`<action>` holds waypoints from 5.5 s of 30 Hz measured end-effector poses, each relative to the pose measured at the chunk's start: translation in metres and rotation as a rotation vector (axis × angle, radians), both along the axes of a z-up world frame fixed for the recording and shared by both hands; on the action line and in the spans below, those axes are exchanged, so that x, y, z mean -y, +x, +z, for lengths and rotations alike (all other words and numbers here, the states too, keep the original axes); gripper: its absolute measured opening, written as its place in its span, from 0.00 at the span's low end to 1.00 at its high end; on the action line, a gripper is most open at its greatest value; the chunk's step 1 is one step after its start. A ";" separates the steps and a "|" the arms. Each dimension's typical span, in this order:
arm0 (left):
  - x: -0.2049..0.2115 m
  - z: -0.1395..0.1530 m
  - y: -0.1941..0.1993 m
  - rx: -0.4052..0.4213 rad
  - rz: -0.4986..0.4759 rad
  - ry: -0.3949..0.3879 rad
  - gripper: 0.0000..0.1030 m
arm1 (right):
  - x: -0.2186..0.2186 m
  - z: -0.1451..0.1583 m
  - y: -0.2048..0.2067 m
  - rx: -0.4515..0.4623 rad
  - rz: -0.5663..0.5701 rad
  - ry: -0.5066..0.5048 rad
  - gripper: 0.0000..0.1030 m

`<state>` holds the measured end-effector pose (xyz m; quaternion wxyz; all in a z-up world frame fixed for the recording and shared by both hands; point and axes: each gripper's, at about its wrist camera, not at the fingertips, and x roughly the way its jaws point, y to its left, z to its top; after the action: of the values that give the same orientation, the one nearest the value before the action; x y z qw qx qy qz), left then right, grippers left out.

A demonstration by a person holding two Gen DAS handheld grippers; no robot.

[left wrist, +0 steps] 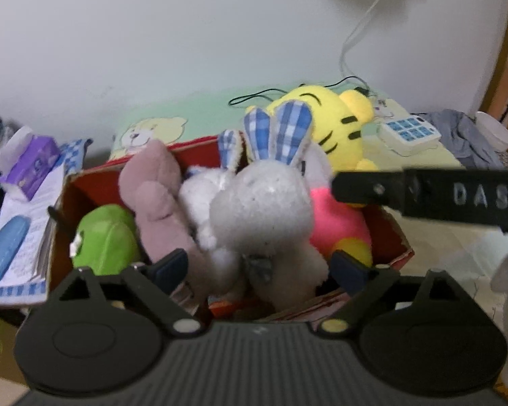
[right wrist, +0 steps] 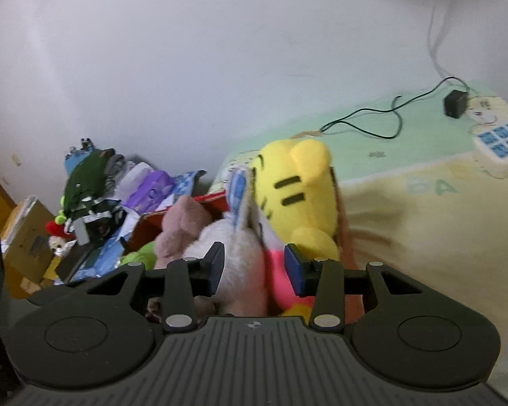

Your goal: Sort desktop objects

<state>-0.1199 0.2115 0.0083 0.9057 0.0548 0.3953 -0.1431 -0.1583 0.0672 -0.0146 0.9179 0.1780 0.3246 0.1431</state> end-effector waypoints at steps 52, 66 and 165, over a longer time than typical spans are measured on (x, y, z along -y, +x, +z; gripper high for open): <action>0.044 -0.003 -0.084 -0.131 0.384 0.208 0.97 | 0.040 -0.024 -0.066 -0.157 -0.088 -0.300 0.54; -0.019 0.010 -0.060 -0.117 0.396 0.211 0.98 | -0.024 -0.012 -0.048 -0.167 -0.095 -0.323 0.58; -0.078 0.002 0.007 -0.139 0.300 0.110 0.98 | -0.089 0.000 0.015 -0.189 -0.138 -0.351 0.69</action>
<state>-0.1130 0.2899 0.0102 0.8830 0.0345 0.4680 0.0121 -0.1430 0.1560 -0.0151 0.9078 0.0498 0.4164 0.0040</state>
